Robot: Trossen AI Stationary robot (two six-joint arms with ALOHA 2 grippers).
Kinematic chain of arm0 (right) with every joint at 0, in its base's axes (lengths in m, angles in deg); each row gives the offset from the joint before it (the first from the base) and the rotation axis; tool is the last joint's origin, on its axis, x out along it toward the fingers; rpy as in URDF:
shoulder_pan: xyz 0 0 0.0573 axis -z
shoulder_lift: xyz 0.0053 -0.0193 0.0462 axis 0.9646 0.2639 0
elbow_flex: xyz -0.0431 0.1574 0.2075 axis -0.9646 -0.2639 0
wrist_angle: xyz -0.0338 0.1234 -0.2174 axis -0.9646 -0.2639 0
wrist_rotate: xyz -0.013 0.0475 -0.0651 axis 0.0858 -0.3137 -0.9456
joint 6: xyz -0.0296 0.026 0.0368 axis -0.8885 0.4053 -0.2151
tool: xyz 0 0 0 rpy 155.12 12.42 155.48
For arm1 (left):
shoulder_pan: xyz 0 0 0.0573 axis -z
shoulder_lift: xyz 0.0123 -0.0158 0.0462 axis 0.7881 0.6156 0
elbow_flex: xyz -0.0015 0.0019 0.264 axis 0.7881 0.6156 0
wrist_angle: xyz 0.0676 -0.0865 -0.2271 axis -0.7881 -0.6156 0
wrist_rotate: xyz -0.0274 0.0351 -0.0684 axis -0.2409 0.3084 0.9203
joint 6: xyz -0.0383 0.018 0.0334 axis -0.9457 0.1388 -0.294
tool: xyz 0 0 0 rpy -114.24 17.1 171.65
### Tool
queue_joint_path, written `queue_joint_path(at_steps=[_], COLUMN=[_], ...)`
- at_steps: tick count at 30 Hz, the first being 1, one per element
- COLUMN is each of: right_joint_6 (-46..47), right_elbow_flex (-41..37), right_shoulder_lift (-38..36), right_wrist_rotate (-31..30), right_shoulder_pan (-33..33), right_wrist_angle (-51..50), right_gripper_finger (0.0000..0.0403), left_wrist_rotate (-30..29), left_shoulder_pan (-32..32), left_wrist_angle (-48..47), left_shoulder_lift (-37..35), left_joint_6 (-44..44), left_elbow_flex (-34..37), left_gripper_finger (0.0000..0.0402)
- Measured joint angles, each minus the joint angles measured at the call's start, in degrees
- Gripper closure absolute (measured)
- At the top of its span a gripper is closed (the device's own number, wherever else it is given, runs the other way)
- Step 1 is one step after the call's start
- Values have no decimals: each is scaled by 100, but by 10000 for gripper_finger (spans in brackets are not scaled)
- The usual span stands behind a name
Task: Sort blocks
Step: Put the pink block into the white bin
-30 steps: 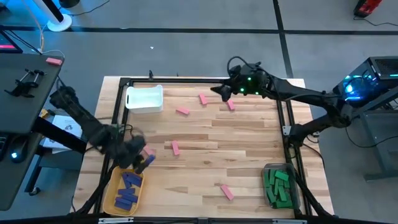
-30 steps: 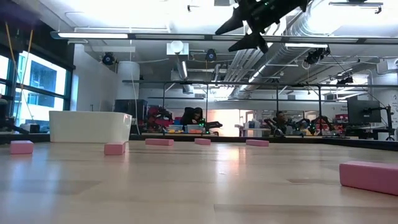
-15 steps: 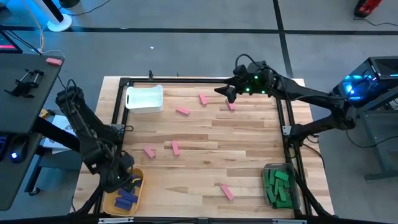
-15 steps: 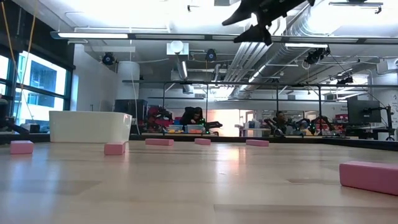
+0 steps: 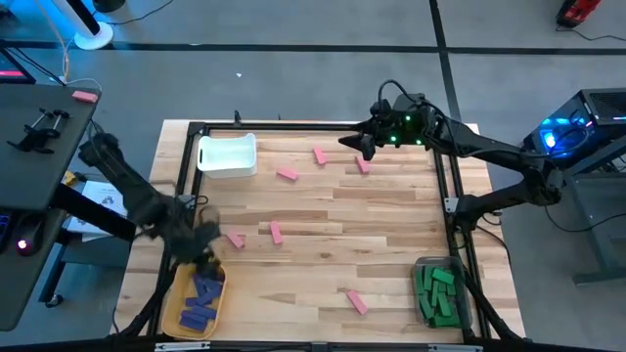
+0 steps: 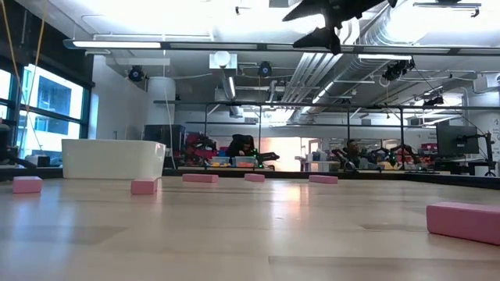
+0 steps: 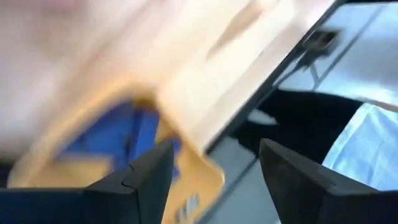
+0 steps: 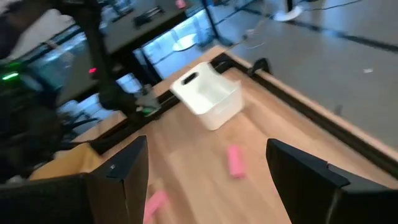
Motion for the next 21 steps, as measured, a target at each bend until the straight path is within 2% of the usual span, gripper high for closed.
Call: queue_joint_path(at_steps=[2, 4, 7, 10, 15, 18, 21], right_joint_6=[97, 133, 210, 281, 680, 1002, 1240], right_elbow_flex=[0, 0, 0, 0, 0, 0, 0], right_shoulder_lift=[0, 0, 0, 6, 17, 15, 17], right_wrist_rotate=[276, 476, 482, 477, 284, -249, -996], right_shoulder_pan=[0, -18, -101, -250, -629, -936, -1244], right_wrist_angle=[11, 18, 84, 240, 508, 701, 800], right_gripper_finger=[147, 147, 147, 147, 147, 147, 147], left_wrist_rotate=[61, 367, 938, 1327, 1393, 1392, 1387], left_shoulder_pan=[-712, -1442, -2363, -2998, -3601, -3717, -3673], left_wrist_angle=[-18, -62, -361, -862, -1036, -1080, -1295], left_shoulder_lift=[-59, 49, 515, 1220, 2479, 3043, 3284], left_joint_6=[1214, 2535, 4545, 6556, 9027, 9924, 10573], left_elbow_flex=[-6, -7, -7, -7, -4, -3, 1], left_gripper_finger=[176, 175, 175, 174, 174, 174, 174])
